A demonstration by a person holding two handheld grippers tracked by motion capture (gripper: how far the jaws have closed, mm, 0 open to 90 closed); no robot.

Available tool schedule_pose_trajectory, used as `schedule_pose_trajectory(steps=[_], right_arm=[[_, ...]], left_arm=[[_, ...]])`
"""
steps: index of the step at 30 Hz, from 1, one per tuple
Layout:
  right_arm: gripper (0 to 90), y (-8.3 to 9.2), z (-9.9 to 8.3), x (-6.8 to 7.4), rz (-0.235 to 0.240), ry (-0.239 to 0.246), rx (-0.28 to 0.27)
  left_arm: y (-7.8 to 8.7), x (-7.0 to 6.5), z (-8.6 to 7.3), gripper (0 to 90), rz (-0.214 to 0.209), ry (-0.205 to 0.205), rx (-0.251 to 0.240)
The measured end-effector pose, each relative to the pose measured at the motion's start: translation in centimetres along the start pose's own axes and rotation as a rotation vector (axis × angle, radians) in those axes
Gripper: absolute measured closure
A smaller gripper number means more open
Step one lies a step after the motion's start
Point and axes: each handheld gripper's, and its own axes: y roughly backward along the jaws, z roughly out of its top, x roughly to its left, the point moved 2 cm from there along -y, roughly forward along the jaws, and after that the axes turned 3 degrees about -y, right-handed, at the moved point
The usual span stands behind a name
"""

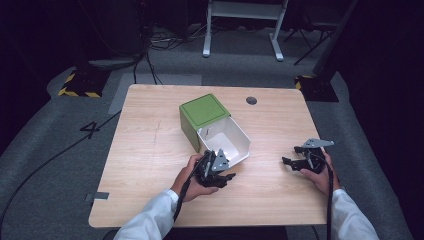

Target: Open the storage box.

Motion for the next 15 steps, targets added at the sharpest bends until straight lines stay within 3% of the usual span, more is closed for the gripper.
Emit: schedule_pose_trajectory(steps=[2, 7, 10, 15], right_arm=[[20.9, 0.0, 0.0, 0.0, 0.000, 0.000, 0.000], [20.9, 0.0, 0.0, 0.0, 0.000, 0.000, 0.000], [21.0, 0.0, 0.0, 0.0, 0.000, 0.000, 0.000], [20.9, 0.0, 0.0, 0.0, 0.000, 0.000, 0.000]], left_arm=[[0.7, 0.3, 0.1, 42.3, 0.027, 0.007, -0.015], [1.4, 0.7, 0.1, 40.6, 0.039, 0.021, -0.039], [1.7, 0.8, 0.2, 30.3, 0.056, 0.035, -0.059], [1.9, 0.5, 0.6, 23.2, 0.055, 0.020, -0.072]])
